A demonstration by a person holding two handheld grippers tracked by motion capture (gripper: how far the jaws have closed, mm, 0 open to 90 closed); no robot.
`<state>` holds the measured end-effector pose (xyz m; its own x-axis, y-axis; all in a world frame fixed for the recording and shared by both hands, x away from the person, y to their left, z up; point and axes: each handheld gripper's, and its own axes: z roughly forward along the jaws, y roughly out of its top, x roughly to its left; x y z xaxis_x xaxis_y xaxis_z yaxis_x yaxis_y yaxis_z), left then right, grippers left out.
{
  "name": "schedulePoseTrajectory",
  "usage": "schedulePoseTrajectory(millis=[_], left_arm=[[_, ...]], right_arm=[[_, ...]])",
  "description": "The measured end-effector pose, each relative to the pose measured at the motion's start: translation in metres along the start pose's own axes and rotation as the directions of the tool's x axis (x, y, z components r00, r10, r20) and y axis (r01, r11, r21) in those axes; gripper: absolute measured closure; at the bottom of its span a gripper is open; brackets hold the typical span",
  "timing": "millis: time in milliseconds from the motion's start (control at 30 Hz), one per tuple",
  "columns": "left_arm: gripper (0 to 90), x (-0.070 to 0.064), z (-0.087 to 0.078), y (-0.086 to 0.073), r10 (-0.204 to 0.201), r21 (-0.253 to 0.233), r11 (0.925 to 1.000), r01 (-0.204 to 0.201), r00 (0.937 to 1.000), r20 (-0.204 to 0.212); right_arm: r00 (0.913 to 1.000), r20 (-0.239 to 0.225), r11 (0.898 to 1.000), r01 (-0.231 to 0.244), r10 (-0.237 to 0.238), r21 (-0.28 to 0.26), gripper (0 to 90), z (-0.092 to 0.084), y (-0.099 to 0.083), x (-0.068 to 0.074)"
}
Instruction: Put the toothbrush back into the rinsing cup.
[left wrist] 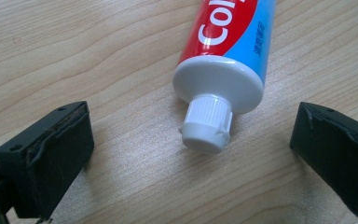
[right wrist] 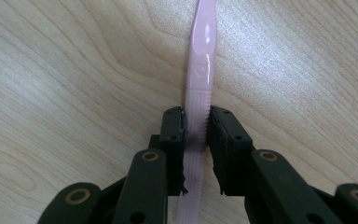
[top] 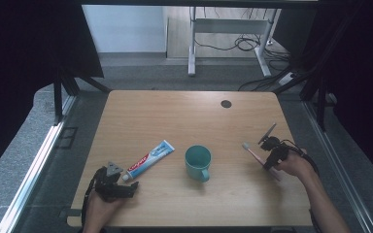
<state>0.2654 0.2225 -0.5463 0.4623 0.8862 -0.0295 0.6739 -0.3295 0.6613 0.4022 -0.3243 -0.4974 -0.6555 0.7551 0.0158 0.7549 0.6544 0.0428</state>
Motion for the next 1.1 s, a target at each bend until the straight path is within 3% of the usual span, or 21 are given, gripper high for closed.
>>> schedulePoseTrajectory(millis=[233, 467, 833, 1100], left_arm=[[0.0, 0.000, 0.000, 0.000, 0.000, 0.000, 1.0000, 0.000, 1.0000, 0.000], [0.0, 0.000, 0.000, 0.000, 0.001, 0.000, 1.0000, -0.001, 1.0000, 0.000], [0.0, 0.000, 0.000, 0.000, 0.000, 0.000, 1.0000, 0.000, 1.0000, 0.000], [0.0, 0.000, 0.000, 0.000, 0.000, 0.000, 1.0000, 0.000, 1.0000, 0.000]], right_arm=[[0.9999, 0.013, 0.999, -0.003, 0.002, 0.045, 76.8, 0.001, 0.008, 0.002], [0.9998, 0.005, 0.999, -0.019, 0.019, 0.050, 78.0, 0.001, 0.007, 0.003], [0.9992, 0.000, 0.999, -0.039, 0.039, -0.032, 78.2, -0.016, -0.003, -0.001], [0.9988, -0.031, 0.994, -0.040, 0.037, -0.102, 78.2, -0.027, -0.009, 0.004]])
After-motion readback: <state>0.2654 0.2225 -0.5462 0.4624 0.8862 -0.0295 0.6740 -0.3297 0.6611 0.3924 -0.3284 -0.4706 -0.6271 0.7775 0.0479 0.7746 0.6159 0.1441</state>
